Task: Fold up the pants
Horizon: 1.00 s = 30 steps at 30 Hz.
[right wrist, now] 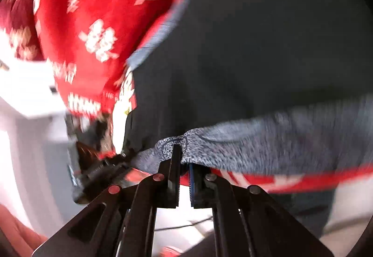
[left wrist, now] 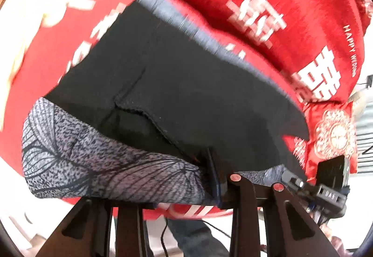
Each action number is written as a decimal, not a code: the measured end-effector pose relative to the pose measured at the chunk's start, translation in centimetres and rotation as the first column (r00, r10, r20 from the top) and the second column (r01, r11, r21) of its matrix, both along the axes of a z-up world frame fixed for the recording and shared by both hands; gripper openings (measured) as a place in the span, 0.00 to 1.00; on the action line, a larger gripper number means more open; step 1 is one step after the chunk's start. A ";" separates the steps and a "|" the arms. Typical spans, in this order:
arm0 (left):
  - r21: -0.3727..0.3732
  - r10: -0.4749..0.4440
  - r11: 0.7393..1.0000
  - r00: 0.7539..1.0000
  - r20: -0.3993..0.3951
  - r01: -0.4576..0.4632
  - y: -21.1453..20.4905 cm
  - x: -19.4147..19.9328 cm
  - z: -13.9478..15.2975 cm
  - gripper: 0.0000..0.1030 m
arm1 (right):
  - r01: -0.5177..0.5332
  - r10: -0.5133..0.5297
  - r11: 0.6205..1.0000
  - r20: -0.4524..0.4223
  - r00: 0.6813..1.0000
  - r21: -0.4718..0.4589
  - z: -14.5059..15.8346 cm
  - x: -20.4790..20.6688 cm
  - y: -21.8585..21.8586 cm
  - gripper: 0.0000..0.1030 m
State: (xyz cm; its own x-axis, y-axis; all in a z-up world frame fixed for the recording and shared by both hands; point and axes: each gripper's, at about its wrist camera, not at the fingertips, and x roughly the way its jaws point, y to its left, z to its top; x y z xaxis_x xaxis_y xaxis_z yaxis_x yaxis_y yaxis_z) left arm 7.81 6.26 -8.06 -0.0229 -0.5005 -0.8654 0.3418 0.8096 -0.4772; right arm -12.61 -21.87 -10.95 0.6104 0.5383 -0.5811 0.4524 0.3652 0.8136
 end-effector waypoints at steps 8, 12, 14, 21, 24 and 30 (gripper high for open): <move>0.024 -0.001 1.000 0.990 0.144 -0.003 -8.5 9.6 1.6 0.34 | -0.168 0.168 0.985 -0.012 0.986 -0.041 1.1 13.2 -9.9 0.07; 0.107 0.027 0.993 0.992 0.125 -0.041 -11.3 14.1 -3.6 0.34 | -0.246 0.244 0.969 -0.100 0.965 -0.011 -3.1 20.3 -12.4 0.10; 0.175 0.021 0.984 0.992 0.128 -0.044 -12.2 15.2 -6.2 0.34 | -0.283 0.277 0.959 -0.134 0.951 -0.026 -5.6 23.0 -12.9 0.10; 0.192 0.009 0.981 0.993 0.114 -0.031 -11.9 15.5 -5.1 0.34 | -0.240 0.244 0.970 -0.127 0.961 0.047 -9.3 24.4 -13.9 0.13; 0.217 -0.004 0.975 0.982 0.190 -0.038 -10.4 14.8 -1.3 0.43 | -0.261 0.260 0.965 -0.103 0.960 -0.001 -7.0 24.4 -13.9 0.50; 0.336 -0.061 0.941 0.961 0.271 -0.035 -10.1 14.4 -0.3 0.67 | -0.367 0.371 0.911 -0.014 0.928 -0.188 -0.1 24.6 -10.7 0.48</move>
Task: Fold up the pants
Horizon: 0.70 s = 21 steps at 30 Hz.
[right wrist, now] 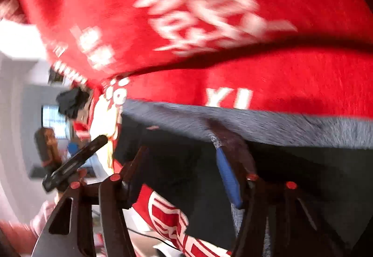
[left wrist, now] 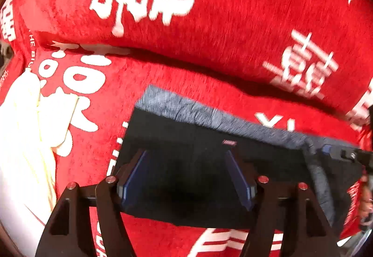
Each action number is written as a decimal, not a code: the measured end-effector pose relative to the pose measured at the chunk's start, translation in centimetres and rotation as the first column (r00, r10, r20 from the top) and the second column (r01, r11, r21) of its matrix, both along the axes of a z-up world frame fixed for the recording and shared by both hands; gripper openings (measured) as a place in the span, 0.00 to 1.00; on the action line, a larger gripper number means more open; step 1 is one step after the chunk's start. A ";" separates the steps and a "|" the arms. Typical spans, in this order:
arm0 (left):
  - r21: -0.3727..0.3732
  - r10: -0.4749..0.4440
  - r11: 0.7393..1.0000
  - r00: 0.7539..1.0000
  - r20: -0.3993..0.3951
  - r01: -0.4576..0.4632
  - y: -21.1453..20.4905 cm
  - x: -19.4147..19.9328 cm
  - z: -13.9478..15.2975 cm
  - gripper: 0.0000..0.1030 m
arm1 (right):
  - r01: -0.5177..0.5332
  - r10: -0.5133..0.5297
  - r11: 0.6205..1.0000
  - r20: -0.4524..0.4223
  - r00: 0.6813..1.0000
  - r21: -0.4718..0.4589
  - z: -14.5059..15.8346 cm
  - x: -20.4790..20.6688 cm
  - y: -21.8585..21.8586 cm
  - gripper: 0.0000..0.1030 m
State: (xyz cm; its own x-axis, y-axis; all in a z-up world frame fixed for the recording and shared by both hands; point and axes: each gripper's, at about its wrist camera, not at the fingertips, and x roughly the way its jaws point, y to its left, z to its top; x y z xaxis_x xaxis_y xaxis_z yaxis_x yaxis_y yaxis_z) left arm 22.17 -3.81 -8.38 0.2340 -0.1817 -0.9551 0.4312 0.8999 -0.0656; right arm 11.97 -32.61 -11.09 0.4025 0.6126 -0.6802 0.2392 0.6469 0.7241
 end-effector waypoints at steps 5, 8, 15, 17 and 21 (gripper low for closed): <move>0.099 0.048 0.994 0.998 -0.029 -0.045 -2.2 1.0 -6.0 0.67 | -0.195 0.187 0.972 -0.078 0.979 -0.127 -3.0 3.7 5.6 0.46; 0.132 0.039 0.990 0.999 0.027 -0.042 -2.8 0.4 -7.2 0.68 | -0.188 0.156 0.961 -0.164 0.974 -0.201 -6.3 5.2 5.5 0.40; 0.207 -0.060 0.977 0.998 -0.002 0.059 -4.0 -2.8 -5.4 0.68 | 0.106 -0.113 0.982 -0.036 0.993 -0.156 -2.6 0.5 -1.5 0.53; 0.205 -0.091 0.974 0.996 -0.014 0.092 -4.7 -4.5 -4.6 0.68 | 0.161 -0.167 0.972 -0.023 0.986 -0.171 -1.6 -2.1 -3.1 0.70; 0.169 -0.167 0.970 0.984 -0.062 0.175 -7.0 -8.9 -3.2 0.68 | 0.247 -0.258 0.957 -0.057 0.965 -0.155 -0.9 -8.0 -6.0 0.70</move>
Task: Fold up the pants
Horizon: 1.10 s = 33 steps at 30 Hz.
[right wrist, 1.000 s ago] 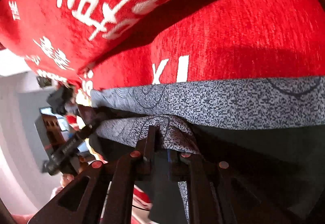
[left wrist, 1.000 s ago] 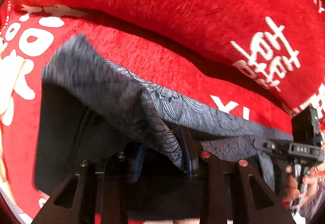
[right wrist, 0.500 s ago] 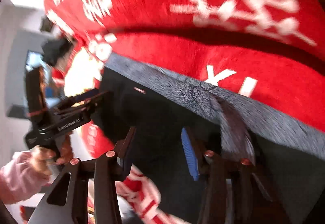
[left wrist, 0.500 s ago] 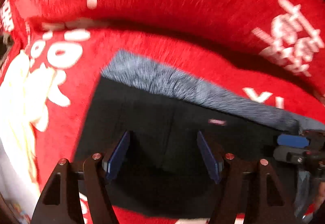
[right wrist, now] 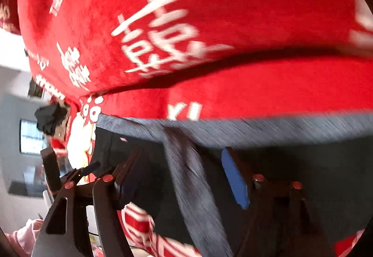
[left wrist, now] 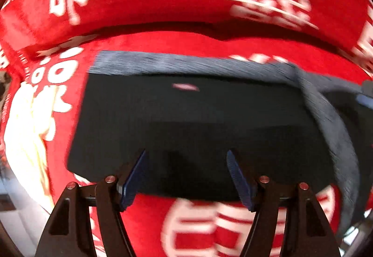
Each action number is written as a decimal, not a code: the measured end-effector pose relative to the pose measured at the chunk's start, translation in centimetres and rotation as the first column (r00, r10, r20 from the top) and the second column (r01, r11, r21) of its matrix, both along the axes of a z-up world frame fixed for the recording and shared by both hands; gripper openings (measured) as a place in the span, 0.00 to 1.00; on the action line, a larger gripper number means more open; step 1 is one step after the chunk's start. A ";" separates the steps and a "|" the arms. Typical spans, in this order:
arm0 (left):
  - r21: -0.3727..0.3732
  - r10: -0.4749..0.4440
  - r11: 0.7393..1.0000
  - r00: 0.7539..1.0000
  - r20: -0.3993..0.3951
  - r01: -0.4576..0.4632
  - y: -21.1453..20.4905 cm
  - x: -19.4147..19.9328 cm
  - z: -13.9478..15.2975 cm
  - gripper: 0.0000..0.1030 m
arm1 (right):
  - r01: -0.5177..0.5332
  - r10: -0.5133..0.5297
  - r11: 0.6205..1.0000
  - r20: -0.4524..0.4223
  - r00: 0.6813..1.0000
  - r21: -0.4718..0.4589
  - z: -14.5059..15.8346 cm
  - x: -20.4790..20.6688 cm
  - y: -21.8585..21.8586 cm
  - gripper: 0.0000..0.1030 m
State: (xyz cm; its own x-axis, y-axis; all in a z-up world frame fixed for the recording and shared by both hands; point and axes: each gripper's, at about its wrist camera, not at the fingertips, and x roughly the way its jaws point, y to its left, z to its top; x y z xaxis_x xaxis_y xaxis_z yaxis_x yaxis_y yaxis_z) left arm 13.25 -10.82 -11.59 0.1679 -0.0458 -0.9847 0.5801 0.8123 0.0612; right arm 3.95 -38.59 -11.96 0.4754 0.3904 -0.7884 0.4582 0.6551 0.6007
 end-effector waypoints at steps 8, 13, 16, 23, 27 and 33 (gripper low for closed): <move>-0.085 -0.203 0.977 0.974 -0.099 0.195 -5.7 -8.8 0.7 0.68 | 0.205 -0.205 0.979 -0.129 0.970 -0.012 0.1 -15.3 -2.3 0.70; -0.150 -0.311 0.944 0.943 -0.120 0.293 -8.2 -13.3 1.1 0.68 | 0.308 -0.312 0.950 -0.194 0.930 -0.049 0.8 -24.6 -0.7 0.70; -0.186 -0.324 0.937 0.934 -0.149 0.295 -9.3 -15.1 1.0 0.68 | 0.381 -0.387 0.922 -0.215 0.897 -0.070 0.7 -30.1 0.7 0.70; -0.254 -0.329 0.926 0.927 -0.180 0.279 -10.7 -18.2 0.6 0.68 | 0.522 -0.528 0.847 -0.260 0.809 -0.097 -2.0 -40.1 3.6 0.70; -0.254 -0.319 0.929 0.929 -0.189 0.268 -11.4 -19.1 -0.6 0.68 | 0.533 -0.522 0.845 -0.282 0.805 -0.041 -5.0 -42.2 4.3 0.70; -0.222 -0.321 0.936 0.923 -0.211 0.274 -12.1 -20.6 -2.7 0.68 | 0.505 -0.480 0.862 -0.245 0.843 0.050 -8.6 -43.3 4.5 0.70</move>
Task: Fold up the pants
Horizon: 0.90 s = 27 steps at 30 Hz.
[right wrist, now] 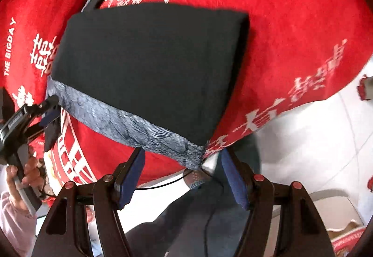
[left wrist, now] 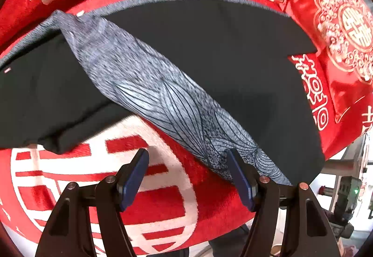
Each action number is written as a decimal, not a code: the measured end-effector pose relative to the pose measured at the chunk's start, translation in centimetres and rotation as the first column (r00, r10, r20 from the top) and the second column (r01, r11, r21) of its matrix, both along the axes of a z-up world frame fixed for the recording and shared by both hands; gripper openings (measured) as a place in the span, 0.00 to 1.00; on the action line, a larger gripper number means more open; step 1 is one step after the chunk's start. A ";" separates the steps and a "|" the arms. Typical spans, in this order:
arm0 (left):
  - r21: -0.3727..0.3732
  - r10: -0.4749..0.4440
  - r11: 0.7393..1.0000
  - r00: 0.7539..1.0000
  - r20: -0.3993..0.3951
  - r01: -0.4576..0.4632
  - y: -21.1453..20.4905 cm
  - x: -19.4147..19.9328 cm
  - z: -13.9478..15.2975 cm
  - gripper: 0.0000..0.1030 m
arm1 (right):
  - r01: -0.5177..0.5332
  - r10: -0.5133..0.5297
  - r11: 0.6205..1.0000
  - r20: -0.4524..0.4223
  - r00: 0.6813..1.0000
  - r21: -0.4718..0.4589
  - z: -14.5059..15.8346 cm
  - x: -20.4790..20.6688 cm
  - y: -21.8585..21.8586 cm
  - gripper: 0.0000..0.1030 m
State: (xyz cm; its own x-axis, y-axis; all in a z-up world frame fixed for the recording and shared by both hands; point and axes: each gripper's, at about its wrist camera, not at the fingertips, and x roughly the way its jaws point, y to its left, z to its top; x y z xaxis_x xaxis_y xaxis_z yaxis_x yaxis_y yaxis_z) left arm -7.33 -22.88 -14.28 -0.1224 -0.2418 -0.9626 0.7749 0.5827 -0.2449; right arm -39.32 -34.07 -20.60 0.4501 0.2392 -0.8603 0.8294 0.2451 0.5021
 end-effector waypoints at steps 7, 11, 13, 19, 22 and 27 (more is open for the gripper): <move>-0.053 -0.003 0.999 0.999 -0.042 0.001 -1.2 -1.8 0.5 0.31 | 0.074 -0.098 0.987 0.173 0.980 0.140 0.2 -1.5 -1.2 0.15; -0.074 -0.025 0.997 0.998 -0.064 0.020 -2.8 -2.5 2.3 0.26 | 0.052 -0.070 0.995 0.231 0.970 0.083 5.4 -0.9 -3.3 0.13; -0.099 -0.014 0.995 0.998 -0.065 0.007 -3.7 -2.2 3.8 0.26 | 0.043 -0.053 0.998 0.266 0.963 0.045 8.3 -0.4 -5.5 0.13; -0.179 0.002 0.984 1.000 -0.003 -0.002 -8.6 0.4 8.1 0.26 | 0.001 0.031 0.995 0.333 0.942 -0.095 15.1 3.5 -14.3 0.13; -0.216 0.022 0.976 0.997 0.070 -0.007 -10.8 2.1 9.9 0.27 | -0.033 0.087 0.986 0.339 0.937 -0.162 17.1 6.9 -19.3 0.13; -0.232 0.064 0.973 0.963 0.260 -0.002 -13.0 4.6 11.7 0.78 | -0.082 0.144 0.974 0.296 0.944 -0.213 17.4 13.3 -26.6 0.13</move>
